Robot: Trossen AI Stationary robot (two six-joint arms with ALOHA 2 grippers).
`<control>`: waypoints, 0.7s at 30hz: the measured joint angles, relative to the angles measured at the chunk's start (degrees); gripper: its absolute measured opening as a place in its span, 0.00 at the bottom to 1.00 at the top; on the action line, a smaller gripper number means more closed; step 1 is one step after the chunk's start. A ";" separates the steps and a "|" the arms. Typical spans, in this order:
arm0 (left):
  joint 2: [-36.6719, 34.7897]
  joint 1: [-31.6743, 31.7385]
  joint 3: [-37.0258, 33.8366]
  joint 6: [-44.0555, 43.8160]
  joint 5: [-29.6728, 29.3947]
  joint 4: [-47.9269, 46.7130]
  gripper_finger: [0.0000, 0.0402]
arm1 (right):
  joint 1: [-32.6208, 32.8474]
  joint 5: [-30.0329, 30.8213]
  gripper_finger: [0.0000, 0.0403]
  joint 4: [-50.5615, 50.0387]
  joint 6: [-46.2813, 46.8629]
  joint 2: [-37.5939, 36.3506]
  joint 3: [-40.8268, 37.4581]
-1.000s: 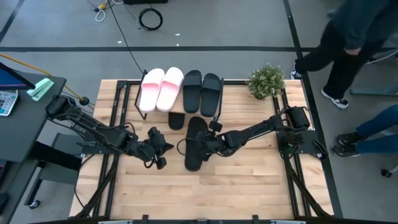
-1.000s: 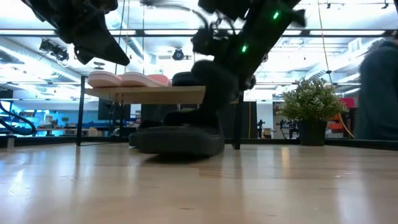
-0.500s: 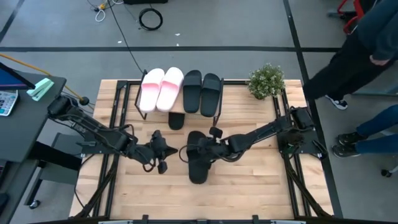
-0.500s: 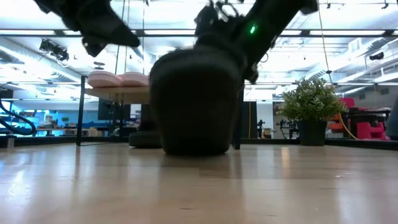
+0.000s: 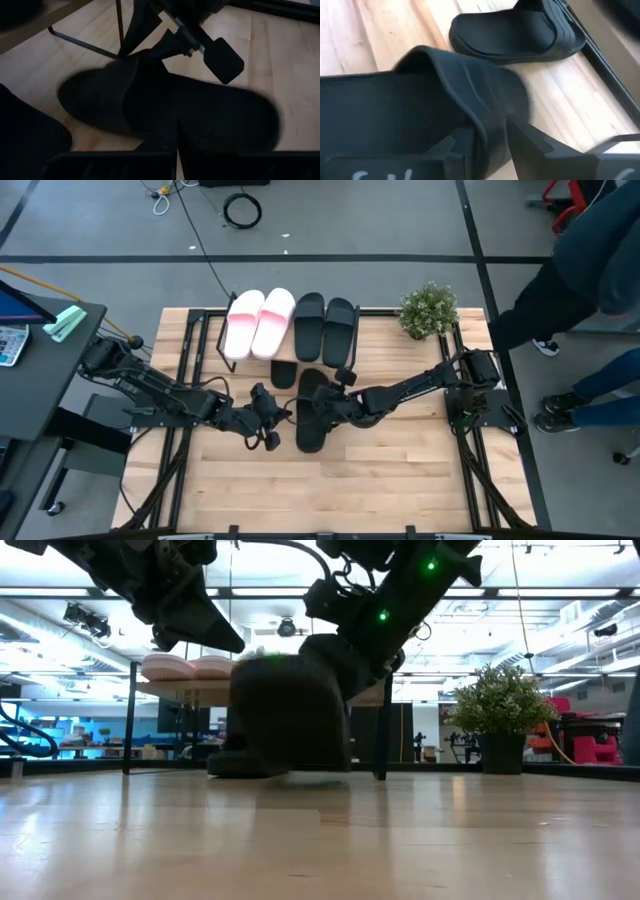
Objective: Pick and place slides into the shelf
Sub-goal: Put the black slide under the shelf
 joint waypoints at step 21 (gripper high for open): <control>10.13 2.23 0.04 -0.17 2.89 8.26 0.01 | -1.70 -12.73 0.27 -4.27 6.49 -0.22 0.15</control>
